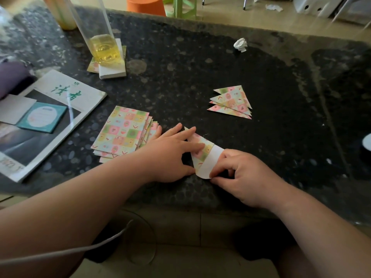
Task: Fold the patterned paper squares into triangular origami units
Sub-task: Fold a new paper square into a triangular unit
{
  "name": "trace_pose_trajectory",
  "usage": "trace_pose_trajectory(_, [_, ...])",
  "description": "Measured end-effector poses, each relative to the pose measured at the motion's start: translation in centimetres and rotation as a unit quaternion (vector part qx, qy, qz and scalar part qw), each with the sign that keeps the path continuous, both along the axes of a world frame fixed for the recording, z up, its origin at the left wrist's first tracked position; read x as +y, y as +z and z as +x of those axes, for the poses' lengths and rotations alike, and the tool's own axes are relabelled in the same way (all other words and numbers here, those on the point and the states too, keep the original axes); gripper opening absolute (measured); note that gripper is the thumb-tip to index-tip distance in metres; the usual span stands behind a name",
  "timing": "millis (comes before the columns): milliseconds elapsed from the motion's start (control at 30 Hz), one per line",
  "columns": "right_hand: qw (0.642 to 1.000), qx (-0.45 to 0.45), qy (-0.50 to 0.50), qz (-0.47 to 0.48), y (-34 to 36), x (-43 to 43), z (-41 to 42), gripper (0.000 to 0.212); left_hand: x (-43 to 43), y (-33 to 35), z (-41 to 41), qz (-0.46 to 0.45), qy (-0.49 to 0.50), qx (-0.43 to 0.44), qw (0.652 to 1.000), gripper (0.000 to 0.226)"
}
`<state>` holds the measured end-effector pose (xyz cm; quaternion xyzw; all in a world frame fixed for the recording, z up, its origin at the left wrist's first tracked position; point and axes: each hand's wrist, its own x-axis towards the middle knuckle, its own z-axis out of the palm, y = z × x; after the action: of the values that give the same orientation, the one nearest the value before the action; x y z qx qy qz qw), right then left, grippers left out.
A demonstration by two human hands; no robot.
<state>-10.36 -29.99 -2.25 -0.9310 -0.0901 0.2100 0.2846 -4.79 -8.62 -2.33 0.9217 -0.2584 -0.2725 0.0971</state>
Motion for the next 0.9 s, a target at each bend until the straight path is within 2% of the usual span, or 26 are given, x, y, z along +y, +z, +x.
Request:
trace_pose_trajectory(733, [1.000, 0.012, 0.015, 0.004, -0.27, -0.02, 0.82, 0.015, -0.68, 0.08, -0.11, -0.013, 0.039, 0.024, 0.999, 0.072])
trace_pose_trajectory(900, [0.999, 0.020, -0.028, 0.004, -0.23, 0.28, 0.76, 0.005, -0.56, 0.04, -0.14, -0.019, 0.041, 0.028, 0.999, 0.071])
